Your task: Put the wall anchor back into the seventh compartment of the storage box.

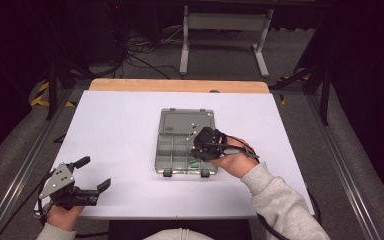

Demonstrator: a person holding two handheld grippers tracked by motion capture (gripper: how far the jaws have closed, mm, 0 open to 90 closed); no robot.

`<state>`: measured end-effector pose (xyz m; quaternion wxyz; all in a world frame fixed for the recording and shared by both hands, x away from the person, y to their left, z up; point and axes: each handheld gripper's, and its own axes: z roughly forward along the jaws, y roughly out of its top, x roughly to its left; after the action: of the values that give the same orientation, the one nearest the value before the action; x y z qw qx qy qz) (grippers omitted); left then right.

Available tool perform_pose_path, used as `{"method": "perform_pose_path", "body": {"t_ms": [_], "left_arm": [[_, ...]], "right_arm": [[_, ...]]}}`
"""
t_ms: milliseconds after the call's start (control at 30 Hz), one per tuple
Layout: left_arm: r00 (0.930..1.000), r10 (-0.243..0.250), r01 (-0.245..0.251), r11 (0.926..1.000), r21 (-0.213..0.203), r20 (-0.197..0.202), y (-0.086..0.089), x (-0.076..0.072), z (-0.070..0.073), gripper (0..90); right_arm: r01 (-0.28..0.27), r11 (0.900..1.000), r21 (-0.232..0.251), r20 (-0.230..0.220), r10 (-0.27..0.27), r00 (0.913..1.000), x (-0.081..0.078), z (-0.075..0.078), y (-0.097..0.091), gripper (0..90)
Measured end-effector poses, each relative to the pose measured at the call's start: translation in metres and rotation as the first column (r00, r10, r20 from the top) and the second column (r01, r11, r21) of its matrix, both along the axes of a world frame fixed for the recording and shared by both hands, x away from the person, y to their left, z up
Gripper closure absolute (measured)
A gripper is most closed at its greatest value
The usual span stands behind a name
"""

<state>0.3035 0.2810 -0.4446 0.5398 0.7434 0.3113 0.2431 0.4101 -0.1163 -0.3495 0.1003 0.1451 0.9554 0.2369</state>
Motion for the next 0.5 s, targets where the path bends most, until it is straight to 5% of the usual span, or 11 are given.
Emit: {"method": "perform_pose_path", "body": {"t_ms": [500], "left_arm": [[1.0000, 0.000, 0.000, 1.0000, -0.004, 0.005, 0.000, 0.001, -0.001, 0.4]], "right_arm": [[0.058, 0.9982, 0.014, -0.007, -0.058, 0.9983, 0.021, -0.004, -0.002, 83.3]]}}
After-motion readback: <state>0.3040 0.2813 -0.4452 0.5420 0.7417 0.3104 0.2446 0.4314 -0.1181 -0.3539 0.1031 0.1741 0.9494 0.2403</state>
